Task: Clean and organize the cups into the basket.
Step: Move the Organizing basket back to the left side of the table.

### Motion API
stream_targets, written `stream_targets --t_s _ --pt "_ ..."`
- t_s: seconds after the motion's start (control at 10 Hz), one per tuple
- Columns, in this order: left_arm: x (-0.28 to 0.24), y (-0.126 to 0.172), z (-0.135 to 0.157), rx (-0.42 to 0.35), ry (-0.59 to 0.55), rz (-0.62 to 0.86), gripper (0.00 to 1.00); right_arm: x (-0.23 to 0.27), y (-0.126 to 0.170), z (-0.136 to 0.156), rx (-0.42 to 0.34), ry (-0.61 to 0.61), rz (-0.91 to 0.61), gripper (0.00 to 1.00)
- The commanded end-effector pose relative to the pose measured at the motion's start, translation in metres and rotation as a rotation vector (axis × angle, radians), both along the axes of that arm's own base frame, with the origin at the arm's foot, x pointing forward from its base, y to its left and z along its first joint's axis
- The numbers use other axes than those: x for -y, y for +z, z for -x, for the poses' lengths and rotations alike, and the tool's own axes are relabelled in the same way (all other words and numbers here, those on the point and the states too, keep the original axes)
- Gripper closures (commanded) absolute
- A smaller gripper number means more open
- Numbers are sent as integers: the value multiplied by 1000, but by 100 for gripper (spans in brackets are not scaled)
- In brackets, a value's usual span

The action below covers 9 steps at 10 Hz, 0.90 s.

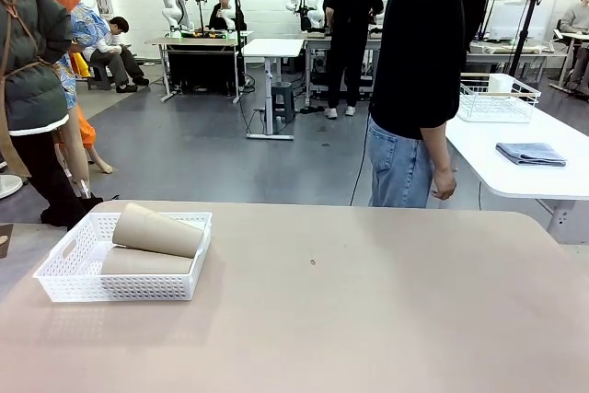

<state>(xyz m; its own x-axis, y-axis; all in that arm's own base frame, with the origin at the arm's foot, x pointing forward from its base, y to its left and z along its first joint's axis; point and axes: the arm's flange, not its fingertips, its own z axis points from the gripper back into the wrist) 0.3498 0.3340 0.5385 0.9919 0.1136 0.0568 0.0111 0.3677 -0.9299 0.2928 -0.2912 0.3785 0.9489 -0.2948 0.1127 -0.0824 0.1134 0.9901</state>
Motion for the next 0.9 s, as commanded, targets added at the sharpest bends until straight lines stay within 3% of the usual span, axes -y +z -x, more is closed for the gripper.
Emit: stream_targets --t_s 0.0,0.8 --pt "-4 3 0 -6 9 -5 0 0 1 0 6 -5 -3 0" --pt "-4 3 0 -6 9 -5 0 0 1 0 6 -5 -3 0"
